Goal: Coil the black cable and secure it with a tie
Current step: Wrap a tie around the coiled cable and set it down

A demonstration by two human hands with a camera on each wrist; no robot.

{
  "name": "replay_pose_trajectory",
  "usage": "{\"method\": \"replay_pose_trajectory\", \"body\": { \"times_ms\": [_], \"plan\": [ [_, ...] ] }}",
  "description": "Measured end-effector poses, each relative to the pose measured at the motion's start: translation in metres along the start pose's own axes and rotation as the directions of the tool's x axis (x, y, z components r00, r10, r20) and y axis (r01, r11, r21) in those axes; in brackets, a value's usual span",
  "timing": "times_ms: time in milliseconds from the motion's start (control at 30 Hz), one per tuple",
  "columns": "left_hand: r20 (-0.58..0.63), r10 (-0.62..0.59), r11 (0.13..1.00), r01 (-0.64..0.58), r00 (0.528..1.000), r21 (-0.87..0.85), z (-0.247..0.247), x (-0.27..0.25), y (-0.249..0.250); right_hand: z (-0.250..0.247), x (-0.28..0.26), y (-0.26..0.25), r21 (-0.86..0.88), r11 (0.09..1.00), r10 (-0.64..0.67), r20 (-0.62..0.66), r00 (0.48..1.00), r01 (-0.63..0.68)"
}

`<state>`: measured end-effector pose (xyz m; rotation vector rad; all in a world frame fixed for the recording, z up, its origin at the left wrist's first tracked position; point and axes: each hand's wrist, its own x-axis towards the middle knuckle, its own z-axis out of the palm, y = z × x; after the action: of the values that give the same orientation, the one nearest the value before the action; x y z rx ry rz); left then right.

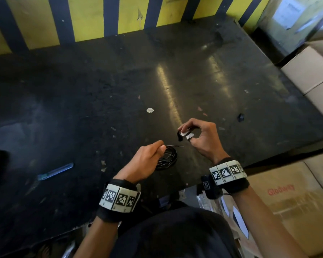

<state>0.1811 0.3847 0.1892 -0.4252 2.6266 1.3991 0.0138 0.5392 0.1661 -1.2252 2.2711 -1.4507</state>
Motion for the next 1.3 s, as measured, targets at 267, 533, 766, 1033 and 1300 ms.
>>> {"method": "replay_pose_trajectory", "body": {
  "times_ms": [267, 533, 766, 1033, 1300],
  "plan": [
    [-0.057, 0.027, 0.999, -0.029, 0.998, -0.029, 0.002, -0.006, 0.004, 0.002, -0.01, -0.029, 0.1, 0.991, 0.076, 0.126, 0.989, -0.089],
    [-0.157, 0.021, 0.964, -0.061, 0.987, -0.258, 0.002, -0.007, -0.001, 0.012, -0.012, -0.038, 0.121, 0.988, 0.082, 0.149, 0.985, -0.1],
    [-0.21, -0.057, 0.901, -0.04, 0.976, -0.433, 0.001, -0.004, 0.004, 0.023, -0.003, -0.041, 0.219, 0.954, 0.175, 0.153, 0.973, -0.206],
    [-0.292, -0.172, 0.806, -0.036, 0.941, -0.591, 0.001, 0.013, 0.003, 0.024, 0.015, -0.033, 0.187, 0.96, 0.191, 0.117, 0.975, -0.21],
    [-0.315, -0.209, 0.751, -0.055, 0.926, -0.658, -0.012, 0.037, 0.015, 0.019, 0.043, -0.021, 0.181, 0.953, 0.198, 0.239, 0.95, -0.244]
  ]
}}
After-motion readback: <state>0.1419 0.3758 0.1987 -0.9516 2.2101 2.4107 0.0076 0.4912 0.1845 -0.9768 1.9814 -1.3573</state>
